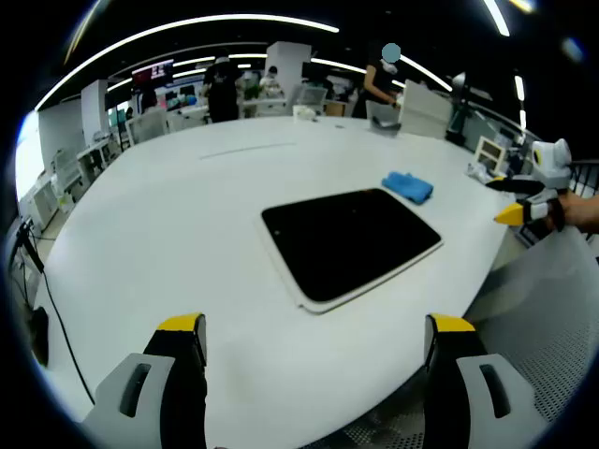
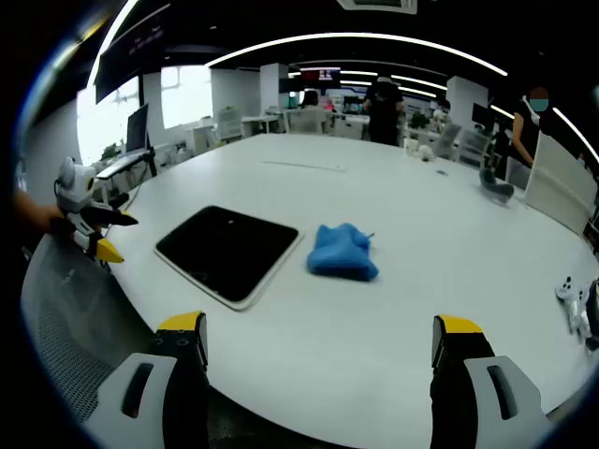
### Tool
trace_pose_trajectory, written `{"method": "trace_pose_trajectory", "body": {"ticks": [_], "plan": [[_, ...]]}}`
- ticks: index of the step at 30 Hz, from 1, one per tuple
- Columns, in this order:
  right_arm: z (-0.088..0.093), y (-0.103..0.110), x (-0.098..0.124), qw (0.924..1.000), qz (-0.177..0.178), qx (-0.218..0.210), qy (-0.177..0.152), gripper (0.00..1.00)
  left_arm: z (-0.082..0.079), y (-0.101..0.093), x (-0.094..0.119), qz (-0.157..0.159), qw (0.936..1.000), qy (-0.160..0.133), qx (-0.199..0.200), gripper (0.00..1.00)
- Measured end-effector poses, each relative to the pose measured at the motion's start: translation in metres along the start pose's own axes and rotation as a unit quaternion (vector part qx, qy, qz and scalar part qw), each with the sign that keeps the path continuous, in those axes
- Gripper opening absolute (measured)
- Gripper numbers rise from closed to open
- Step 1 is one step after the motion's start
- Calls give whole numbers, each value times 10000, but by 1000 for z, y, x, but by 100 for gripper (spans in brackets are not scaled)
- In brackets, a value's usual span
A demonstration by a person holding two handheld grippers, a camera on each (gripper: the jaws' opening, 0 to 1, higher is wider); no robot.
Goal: Wipe the mirror surface with the cleaning cloth until all visible marks leave the cleaned area.
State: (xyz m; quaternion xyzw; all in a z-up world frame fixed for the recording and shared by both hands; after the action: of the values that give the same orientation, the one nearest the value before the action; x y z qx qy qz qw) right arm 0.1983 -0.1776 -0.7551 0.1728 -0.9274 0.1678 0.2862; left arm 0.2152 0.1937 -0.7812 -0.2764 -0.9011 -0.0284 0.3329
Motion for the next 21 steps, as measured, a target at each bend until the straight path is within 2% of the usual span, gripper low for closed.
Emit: {"method": "trace_pose_trajectory", "body": {"ticks": [3,6,7,9,10,11,12,14,15,16,19,21], "plan": [[8,2,-2,9998,-70,5,190,100,4,-1,2,-75,9999,127,15,97],[10,4,-2,9995,-124,12,273,100,10,4,1,-193,9987,319,358,97],[10,4,-2,9995,-155,53,259,100,9,4,0,-189,9986,325,363,98],[7,2,1,9999,-152,-13,52,100,2,-4,-1,16,9997,71,236,98],[12,-1,3,9998,-34,-108,167,100,7,-6,1,31,9997,256,-2,98],[19,2,4,9988,-27,-254,417,100,13,-6,4,-30,9986,506,-152,98],[18,4,1,9990,-95,-182,399,100,17,-2,5,-140,9972,694,-220,98],[9,8,-3,9992,-264,98,280,100,13,4,1,-264,9985,467,-93,96],[6,11,-3,9983,-349,415,206,100,10,7,0,-344,9986,342,218,96],[5,13,-3,9984,-343,409,186,100,8,6,-1,-259,9990,261,273,96],[4,10,4,9996,-236,131,-15,100,6,-1,4,-67,9999,78,39,97],[8,9,6,9998,-154,85,57,100,8,0,4,-140,9999,86,16,99]]}}
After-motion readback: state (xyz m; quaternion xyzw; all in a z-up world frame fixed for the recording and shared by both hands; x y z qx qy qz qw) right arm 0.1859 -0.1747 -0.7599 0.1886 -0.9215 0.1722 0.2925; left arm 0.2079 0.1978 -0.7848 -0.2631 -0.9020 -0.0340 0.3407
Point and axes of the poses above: the point that each gripper's makers call its tool centre point, and the gripper's own axes: x roughly backward along the fingers, y roughly to its left, z roughly out of its underside, the point moved 6 cm from there along x, roughly backward along the fingers, and after that the axes turned 5 degrees about x, right-handed, at the moved point
